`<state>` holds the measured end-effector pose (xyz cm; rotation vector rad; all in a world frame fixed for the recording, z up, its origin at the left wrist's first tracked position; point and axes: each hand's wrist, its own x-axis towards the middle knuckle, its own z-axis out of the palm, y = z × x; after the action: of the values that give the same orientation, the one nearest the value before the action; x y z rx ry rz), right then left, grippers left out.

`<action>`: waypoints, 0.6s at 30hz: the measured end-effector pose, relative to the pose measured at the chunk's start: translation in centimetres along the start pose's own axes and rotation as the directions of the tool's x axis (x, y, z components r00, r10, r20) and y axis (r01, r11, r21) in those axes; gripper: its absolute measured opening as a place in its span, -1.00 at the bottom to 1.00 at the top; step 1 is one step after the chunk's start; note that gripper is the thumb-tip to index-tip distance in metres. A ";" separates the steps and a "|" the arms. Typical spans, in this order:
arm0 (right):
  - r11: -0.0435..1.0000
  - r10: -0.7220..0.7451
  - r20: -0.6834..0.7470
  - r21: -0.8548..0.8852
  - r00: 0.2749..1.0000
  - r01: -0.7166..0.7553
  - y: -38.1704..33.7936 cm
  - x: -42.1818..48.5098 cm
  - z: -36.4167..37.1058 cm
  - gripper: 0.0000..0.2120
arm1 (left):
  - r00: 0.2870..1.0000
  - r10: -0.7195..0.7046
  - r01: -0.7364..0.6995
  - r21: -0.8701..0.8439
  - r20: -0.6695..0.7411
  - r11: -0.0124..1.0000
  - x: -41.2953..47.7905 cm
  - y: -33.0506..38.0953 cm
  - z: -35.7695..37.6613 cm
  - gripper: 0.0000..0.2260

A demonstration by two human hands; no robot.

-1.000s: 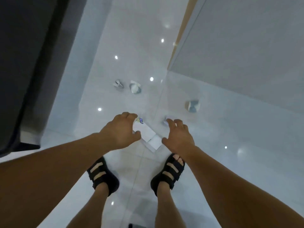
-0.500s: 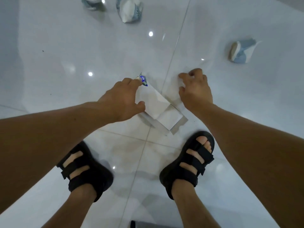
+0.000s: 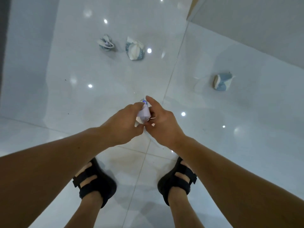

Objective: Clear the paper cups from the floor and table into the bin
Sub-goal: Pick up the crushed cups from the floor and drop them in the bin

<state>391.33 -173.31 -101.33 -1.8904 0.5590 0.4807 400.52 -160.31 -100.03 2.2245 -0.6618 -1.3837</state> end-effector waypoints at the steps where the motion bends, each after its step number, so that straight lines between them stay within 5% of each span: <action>1: 1.000 0.005 0.049 0.031 0.999 -0.007 -0.2 -0.1 0.4 -0.34 | 1.000 -0.001 0.001 0.005 0.000 1.000 -0.3 -0.4 -0.1 -0.46; 6: 0.916 0.171 0.174 0.335 0.970 -0.222 -0.7 -0.2 3.4 -0.31 | 0.998 -0.047 0.045 0.031 0.047 0.998 -1.5 -2.8 0.9 -0.62; 8: 0.924 0.199 0.122 0.308 0.972 -0.227 -0.1 -0.3 4.5 -0.42 | 0.997 -0.078 0.077 0.049 0.028 0.996 -1.9 -4.0 1.8 -0.64; 12: 0.944 0.110 -0.148 -0.294 0.983 -0.150 3.4 0.2 4.7 -0.39 | 0.985 -0.166 0.160 0.108 0.044 0.981 -2.5 -6.9 3.0 -0.57; 18: 0.660 0.293 -0.065 -0.708 0.954 -0.251 8.1 1.6 6.8 0.17 | 0.984 -0.177 0.175 0.121 0.007 0.977 -2.8 -11.0 2.8 -0.57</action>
<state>387.46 -169.88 -110.70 -2.5321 0.6871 1.0713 398.77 -150.22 -105.73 2.4182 -0.5792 -1.4848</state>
